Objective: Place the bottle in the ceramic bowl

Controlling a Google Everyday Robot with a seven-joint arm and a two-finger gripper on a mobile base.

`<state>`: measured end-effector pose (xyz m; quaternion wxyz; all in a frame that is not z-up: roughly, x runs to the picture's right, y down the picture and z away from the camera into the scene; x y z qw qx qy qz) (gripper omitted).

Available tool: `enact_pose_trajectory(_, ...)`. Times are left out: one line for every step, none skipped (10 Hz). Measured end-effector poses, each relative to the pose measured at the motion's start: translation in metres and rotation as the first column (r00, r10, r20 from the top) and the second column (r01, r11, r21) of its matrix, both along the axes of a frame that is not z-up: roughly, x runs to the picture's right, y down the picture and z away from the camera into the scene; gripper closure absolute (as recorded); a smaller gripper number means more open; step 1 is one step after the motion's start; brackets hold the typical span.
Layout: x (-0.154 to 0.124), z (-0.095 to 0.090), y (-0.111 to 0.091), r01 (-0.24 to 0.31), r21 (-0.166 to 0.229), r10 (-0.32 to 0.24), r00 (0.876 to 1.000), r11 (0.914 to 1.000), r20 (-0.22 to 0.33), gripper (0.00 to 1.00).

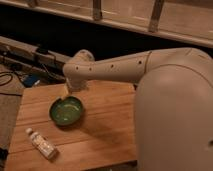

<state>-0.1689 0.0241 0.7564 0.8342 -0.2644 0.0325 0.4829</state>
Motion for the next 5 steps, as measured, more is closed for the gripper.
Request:
enact_pose_trajectory(-0.0017, -0.0023, 0.0009, 0.065, -0.042, -0.066, 0.998, 0.9970, -0.010, 0.20)
enact_pose_trajectory(-0.0004, -0.0036, 0.0003, 0.117, -0.075, -0.119, 0.993, 0.9902, -0.018, 0.20)
enact_pose_trajectory(-0.0013, -0.0069, 0.0004, 0.162, -0.109, -0.165, 0.986, 0.9807, -0.017, 0.20)
enact_pose_trajectory(-0.0050, -0.0102, 0.0014, 0.201, -0.133, -0.204, 0.979, 0.9705, -0.011, 0.20)
enact_pose_trajectory(-0.0063, -0.0099, 0.0012, 0.205, -0.132, -0.208, 0.978, 0.9698, -0.011, 0.20)
